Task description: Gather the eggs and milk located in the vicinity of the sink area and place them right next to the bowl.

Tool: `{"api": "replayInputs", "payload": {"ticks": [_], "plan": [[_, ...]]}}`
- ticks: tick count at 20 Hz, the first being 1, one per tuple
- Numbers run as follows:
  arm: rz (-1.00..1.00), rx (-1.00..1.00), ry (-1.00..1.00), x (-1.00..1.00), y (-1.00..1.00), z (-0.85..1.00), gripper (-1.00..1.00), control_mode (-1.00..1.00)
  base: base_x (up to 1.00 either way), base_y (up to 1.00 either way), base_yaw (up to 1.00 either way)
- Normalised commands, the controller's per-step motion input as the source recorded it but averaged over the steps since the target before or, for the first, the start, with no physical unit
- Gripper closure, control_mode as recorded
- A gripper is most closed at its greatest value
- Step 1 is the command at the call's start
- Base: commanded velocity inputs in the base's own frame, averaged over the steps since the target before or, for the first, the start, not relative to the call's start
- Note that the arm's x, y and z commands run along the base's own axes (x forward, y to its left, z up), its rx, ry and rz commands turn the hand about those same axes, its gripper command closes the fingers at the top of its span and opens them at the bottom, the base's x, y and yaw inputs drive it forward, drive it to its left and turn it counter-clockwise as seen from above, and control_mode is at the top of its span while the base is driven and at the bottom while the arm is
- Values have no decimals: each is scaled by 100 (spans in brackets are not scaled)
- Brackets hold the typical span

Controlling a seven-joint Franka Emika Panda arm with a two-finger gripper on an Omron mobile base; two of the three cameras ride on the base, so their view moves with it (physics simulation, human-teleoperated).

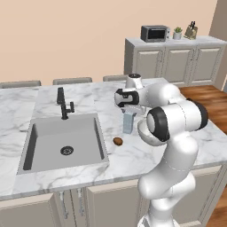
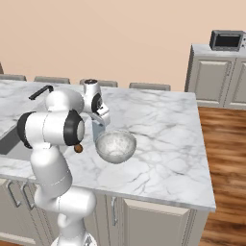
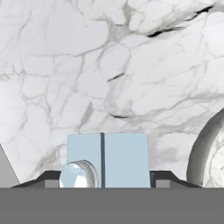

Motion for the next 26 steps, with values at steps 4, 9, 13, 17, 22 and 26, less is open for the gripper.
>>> {"api": "replayInputs", "payload": {"ticks": [4, 9, 13, 17, 22, 26], "plan": [[0, 0, 0, -9, -7, 0, 100, -100, 0, 0, 0], [0, 0, 0, -9, -4, 0, 100, -100, 0, 0, 0], [0, 0, 0, -7, -3, -1, 100, -100, 0, 0, 0], [0, 0, 0, -6, -4, -1, 100, -100, 0, 0, 0], [0, 0, 0, -11, -7, -6, 100, -100, 0, 0, 0], [0, 0, 0, -10, -5, -4, 100, -100, 0, 0, 0]]}}
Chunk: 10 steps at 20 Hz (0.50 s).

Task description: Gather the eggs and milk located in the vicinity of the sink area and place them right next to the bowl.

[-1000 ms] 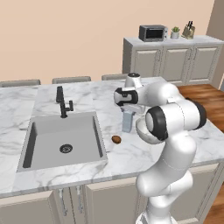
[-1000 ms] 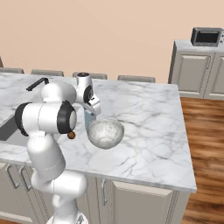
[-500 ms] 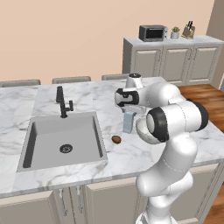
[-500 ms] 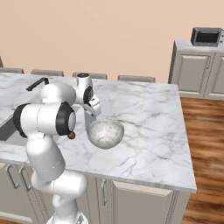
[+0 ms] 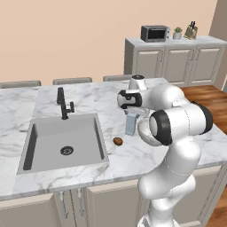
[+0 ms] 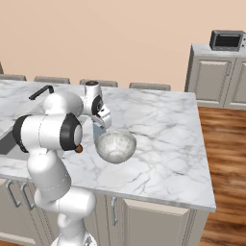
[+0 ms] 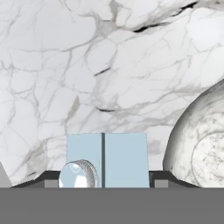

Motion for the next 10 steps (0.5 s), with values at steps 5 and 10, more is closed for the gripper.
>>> {"api": "replayInputs", "payload": {"ticks": [5, 10], "plan": [[0, 0, 0, -10, -3, -4, 100, -100, 0, 0, 0], [0, 0, 0, -11, -5, -5, 100, -100, 0, 0, 0]]}}
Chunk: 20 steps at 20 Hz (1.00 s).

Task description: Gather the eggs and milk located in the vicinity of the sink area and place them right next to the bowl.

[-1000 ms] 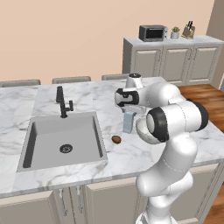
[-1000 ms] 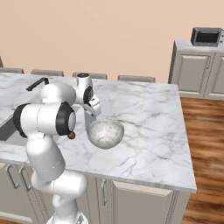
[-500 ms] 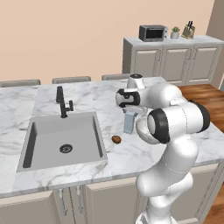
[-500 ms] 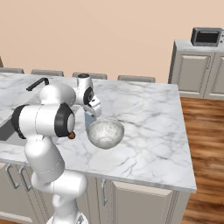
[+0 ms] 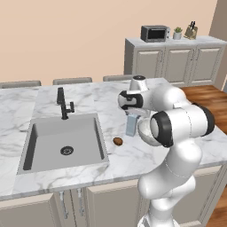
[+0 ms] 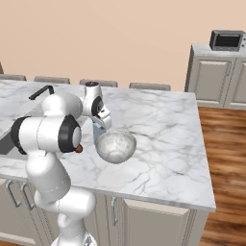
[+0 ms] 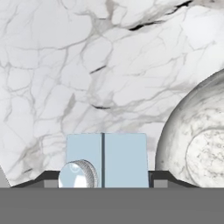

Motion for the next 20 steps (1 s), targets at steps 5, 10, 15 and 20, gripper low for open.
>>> {"api": "replayInputs", "payload": {"ticks": [5, 10, 15, 20], "plan": [[0, 0, 0, -11, -6, -5, 100, -100, 0, 0, 0], [0, 0, 0, -9, -4, -5, 100, -100, 0, 0, 0], [0, 0, 0, -12, 0, -4, 100, -100, 0, 0, 0], [0, 0, 0, -14, 0, -1, 100, -100, 0, 0, 0]]}}
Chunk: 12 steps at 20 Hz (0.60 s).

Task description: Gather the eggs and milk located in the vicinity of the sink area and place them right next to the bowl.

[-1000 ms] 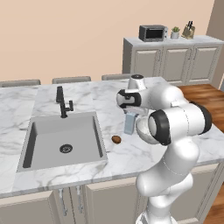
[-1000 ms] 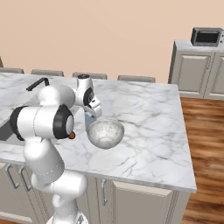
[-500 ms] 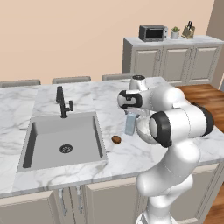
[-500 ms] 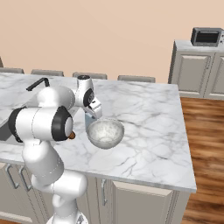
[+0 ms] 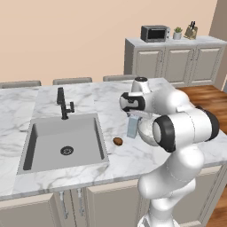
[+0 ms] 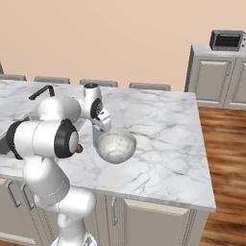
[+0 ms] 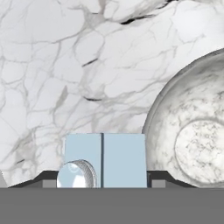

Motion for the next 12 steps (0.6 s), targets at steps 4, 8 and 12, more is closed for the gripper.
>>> {"api": "replayInputs", "payload": {"ticks": [4, 8, 12], "plan": [[0, 0, 0, -12, 0, 0, 100, -100, 0, 0, 0], [0, 0, 0, -11, 0, 0, 100, -100, 0, 0, 0], [0, 0, 1, -8, 0, 0, 100, -100, 0, 0, 0]]}}
